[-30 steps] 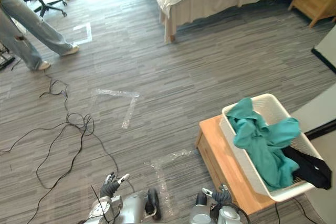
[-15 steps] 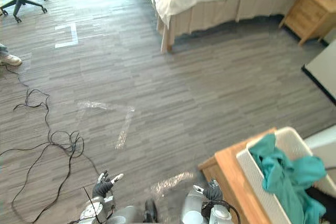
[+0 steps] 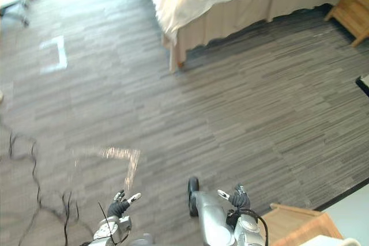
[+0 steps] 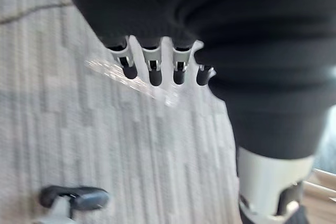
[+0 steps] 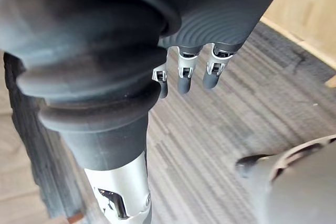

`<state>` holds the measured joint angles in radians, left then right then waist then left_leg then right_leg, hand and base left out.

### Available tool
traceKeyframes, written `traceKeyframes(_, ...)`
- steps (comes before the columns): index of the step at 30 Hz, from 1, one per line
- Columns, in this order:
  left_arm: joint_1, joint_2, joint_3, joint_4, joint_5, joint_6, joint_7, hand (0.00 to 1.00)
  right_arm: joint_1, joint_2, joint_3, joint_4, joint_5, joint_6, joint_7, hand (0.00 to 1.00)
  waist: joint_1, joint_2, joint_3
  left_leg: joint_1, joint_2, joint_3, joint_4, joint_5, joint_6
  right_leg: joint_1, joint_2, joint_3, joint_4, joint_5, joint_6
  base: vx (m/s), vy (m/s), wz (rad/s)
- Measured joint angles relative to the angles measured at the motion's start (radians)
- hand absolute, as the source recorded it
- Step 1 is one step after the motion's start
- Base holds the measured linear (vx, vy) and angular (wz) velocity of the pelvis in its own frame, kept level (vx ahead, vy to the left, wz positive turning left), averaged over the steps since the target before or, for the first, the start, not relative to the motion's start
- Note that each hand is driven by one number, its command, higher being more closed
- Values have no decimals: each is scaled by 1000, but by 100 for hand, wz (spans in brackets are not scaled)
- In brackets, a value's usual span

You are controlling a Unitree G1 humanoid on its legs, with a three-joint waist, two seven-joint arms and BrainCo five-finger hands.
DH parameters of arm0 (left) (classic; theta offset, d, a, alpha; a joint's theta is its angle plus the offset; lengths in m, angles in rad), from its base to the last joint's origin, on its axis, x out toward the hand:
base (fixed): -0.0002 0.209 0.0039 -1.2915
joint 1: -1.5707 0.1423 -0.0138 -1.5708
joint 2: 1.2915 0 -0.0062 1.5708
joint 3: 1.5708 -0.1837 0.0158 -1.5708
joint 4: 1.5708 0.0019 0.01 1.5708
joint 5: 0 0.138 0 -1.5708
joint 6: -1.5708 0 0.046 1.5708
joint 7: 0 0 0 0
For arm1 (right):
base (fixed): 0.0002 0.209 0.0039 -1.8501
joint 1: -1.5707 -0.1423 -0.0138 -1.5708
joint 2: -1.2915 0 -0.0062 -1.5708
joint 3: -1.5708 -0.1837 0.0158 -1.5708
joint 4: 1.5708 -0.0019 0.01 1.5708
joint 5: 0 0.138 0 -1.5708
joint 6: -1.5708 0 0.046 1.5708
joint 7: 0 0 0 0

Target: Tidy the bed and pick cloth on bed and put in laundry

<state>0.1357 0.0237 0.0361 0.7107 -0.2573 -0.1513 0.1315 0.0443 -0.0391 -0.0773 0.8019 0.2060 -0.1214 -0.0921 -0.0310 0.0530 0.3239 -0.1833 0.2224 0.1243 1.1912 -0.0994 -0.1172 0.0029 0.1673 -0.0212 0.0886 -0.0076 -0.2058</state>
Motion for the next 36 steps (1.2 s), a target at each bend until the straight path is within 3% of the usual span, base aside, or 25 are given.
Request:
traceKeyframes(2, 21, -1, 5, -11, -21, -6, 0, 0, -1, 4, 0, 0, 0, 7, 1, 0, 18, 0, 0, -96, -16, -3, -82, -31, -3, 54, -1, 47, -26, -25, 31, 486, 94, -105)
traceKeyframes(3, 29, -1, 13, -18, -27, -10, 2, 0, 6, 9, -1, -1, 0, 15, 2, 0, 29, -5, 2, -150, -35, 6, -187, -66, 1, 91, -7, 66, -32, -63, 47, 642, 198, -94)
traceKeyframes(5, 45, -1, 16, -27, -32, -10, 2, 0, 13, 9, -3, -7, 0, 18, 2, 0, 30, -2, -2, -193, -66, 19, -431, -77, 14, 157, -24, 82, -38, -97, 83, 594, 207, -51)
traceKeyframes(6, 42, -2, 16, -28, -34, -9, 2, 0, 13, 7, -5, -7, -1, 19, 4, 0, 37, -9, -3, -192, -94, 20, -597, -72, 15, 182, -38, 96, -38, -113, 104, 644, 262, -37)
traceKeyframes(8, 41, 0, 15, -35, -33, -10, 1, 0, 6, -6, -24, -4, -3, 13, 7, 0, 55, -20, -6, -192, -148, 21, -1000, 32, 30, 258, -68, 126, -61, -150, 159, 774, 345, -50)
traceKeyframes(11, 55, 1, 13, -26, -33, -9, 1, 0, 37, -11, -26, 0, -14, 9, 5, 0, 71, -16, -41, -205, -147, 74, -1115, 54, 51, 337, -86, 171, -29, -235, 218, 646, 379, -61)
traceKeyframes(12, 59, 11, 14, -12, -32, -10, 1, 0, 61, -6, -28, 19, -21, 13, 3, 0, 78, -48, -78, -203, -171, 82, -1091, 207, 142, 329, -120, 182, 64, -302, 227, 715, 433, -47)
traceKeyframes(13, 57, 46, 13, 6, -31, -9, 1, 0, 69, 15, -26, 49, -30, 17, 5, 0, 70, -113, -115, -197, -220, 110, -1064, 249, 178, 266, -172, 167, 233, -331, 260, 867, 508, -27)
traceKeyframes(14, 48, 71, 13, 7, -29, -6, 1, 0, 83, 34, -27, 57, -45, 17, 4, 0, 68, -159, -118, -165, -265, 122, -1039, 230, 222, 183, -204, 148, 466, -276, 321, 866, 480, 5)
traceKeyframes(15, 39, 79, 6, 10, -25, -1, 2, 0, 81, 38, -26, 57, -54, 17, 3, 0, 61, -167, -118, -143, -286, 112, -1027, 200, 230, 131, -212, 143, 588, -190, 370, 737, 393, 32)
traceKeyframes(16, 29, 81, -8, 9, -24, 3, 4, 0, 81, 37, -23, 56, -60, 17, 5, 0, 36, -164, -116, -106, -311, 83, -1014, 163, 238, 68, -222, 133, 755, -115, 403, 714, 387, 58)
traceKeyframes(17, 22, 75, -39, 7, -23, 9, 4, 0, 71, 29, -17, 46, -61, 18, 6, 0, 18, -146, -103, -19, -327, 63, -1020, 124, 241, -8, -241, 97, 939, -139, 367, 557, 306, 57)
traceKeyframes(20, 17, 58, -85, 3, -23, 8, 0, 0, 73, 15, 47, -29, -61, 5, 9, 0, -3, -102, -91, 174, -337, -20, -1069, 100, 229, -129, -306, -39, 1002, -214, 298, 623, 305, 58)
traceKeyframes(23, -6, 58, -112, -1, -23, 8, -2, 0, 66, 14, 66, -78, -61, -4, 12, 0, -11, -81, -79, 274, -332, -111, -1093, 83, 201, -215, -306, -66, 731, -288, 313, 621, 125, 109)
traceKeyframes(24, -5, 57, -112, -6, -23, 7, -2, 0, 66, 11, 64, -82, -60, -9, 12, 0, -11, -81, -80, 301, -329, -147, -1091, 54, 155, -242, -291, -26, 566, -283, 317, 565, -19, 129)
traceKeyframes(25, -4, 57, -112, -4, -23, 8, -2, 0, 67, 10, 62, -82, -59, -8, 11, 0, -12, -84, -80, 321, -327, -176, -1091, 26, 113, -259, -277, 41, 407, -251, 310, 566, -51, 133)
traceKeyframes(26, -4, 58, -111, -3, -23, 8, -3, 0, 69, 9, 62, -82, -59, -8, 11, 0, -12, -88, -82, 332, -324, -183, -1090, 9, 96, -264, -273, 76, 334, -218, 304, 566, -106, 146)
traceKeyframes(27, 8, 62, -98, -4, -22, 7, -2, 0, 78, 13, 59, -81, -59, -8, 12, 0, -6, -95, -85, 369, -309, -192, -1086, -49, 68, -270, -266, 118, 195, -82, 293, 589, -163, 107)
traceKeyframes(29, 46, 55, -50, 0, -16, 11, 1, 0, 88, 22, 70, -81, -58, -7, 16, 0, -2, -112, -96, 409, -307, -200, -1046, -136, 74, -294, -266, 121, 215, 56, 283, 630, -232, 68)
traceKeyframes(30, 75, 20, -22, -12, -16, 14, 0, 0, 76, 15, 66, -94, -58, -4, 26, 0, 8, -68, -101, 404, -266, -190, -982, -162, 62, -310, -232, 91, 294, 10, 242, 497, -226, 25)
traceKeyframes(33, 101, -22, -24, -74, -17, 11, -11, 0, 95, 4, 63, -160, -49, -5, 30, 0, 11, -43, -98, 306, -225, -143, -741, -158, 56, -268, -221, 45, 300, -78, 226, 413, -215, 36)
traceKeyframes(34, 103, -37, -22, -104, -19, 11, -23, 0, 107, 3, 64, -187, -47, 0, 29, 0, 12, -36, -96, 221, -176, -83, -575, -154, 27, -224, -213, 18, 270, -91, 210, 364, -175, 63)
traceKeyframes(36, 113, -38, -22, -162, -19, 11, -28, 0, 145, 12, 54, -303, -34, 16, 24, 0, 23, -49, -87, 165, -71, 103, -479, -168, 49, -108, -221, -25, 203, -108, 188, 399, -172, 48)
